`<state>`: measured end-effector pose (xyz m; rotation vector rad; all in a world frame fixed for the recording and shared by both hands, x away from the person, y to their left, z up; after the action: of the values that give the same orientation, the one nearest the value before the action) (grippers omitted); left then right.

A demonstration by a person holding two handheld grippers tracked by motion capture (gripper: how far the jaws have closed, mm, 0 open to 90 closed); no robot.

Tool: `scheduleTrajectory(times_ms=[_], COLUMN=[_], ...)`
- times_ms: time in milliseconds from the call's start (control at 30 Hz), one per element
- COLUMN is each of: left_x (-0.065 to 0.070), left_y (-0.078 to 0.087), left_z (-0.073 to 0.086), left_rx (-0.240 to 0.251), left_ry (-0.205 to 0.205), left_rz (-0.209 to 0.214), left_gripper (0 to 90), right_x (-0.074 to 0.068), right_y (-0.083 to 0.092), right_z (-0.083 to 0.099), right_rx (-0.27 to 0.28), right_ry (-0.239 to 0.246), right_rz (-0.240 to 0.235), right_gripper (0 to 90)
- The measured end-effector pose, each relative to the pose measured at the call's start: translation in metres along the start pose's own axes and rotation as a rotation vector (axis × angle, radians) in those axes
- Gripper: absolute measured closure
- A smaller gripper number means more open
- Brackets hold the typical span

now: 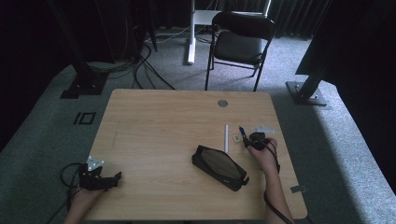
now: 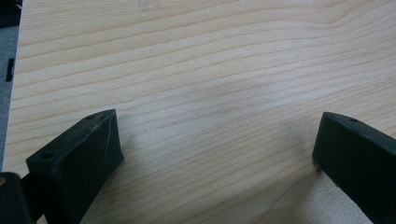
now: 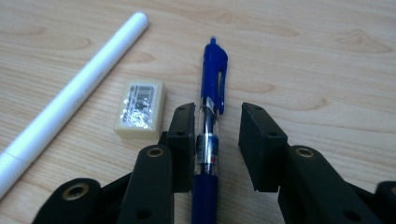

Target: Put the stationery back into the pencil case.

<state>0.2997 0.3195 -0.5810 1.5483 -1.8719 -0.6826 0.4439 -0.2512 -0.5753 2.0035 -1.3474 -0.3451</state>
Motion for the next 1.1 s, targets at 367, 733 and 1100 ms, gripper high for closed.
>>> scheduleTrajectory(times_ms=[367, 733, 1100], left_x=[0.0, 0.0, 0.0], left_y=[0.0, 0.0, 0.0], left_z=[0.0, 0.0, 0.0], left_rx=[0.0, 0.0, 0.0], left_ry=[0.0, 0.0, 0.0], left_rz=[0.0, 0.0, 0.0], left_gripper=[1.4, 1.4, 1.4], right_x=[0.002, 0.004, 0.01], right_y=[-0.001, 0.006, 0.026], right_z=[-0.001, -0.003, -0.01], right_rx=[-0.012, -0.027, 0.0], right_ry=[-0.083, -0.12, -0.138], right_rz=[0.04, 0.024, 0.0], right_gripper=[77.1, 79.7, 79.7])
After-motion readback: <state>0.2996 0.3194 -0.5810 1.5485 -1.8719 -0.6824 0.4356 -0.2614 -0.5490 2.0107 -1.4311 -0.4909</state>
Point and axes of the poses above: each handheld gripper's, and its own axes: y roughly backward along the jaws, z roughly out of its underside, x roughly to its right, the point moved 4 cm from there along -y, roughly forward along the jaws, and after that the axes turned 12 degrees about y, right-handed, at the moved point
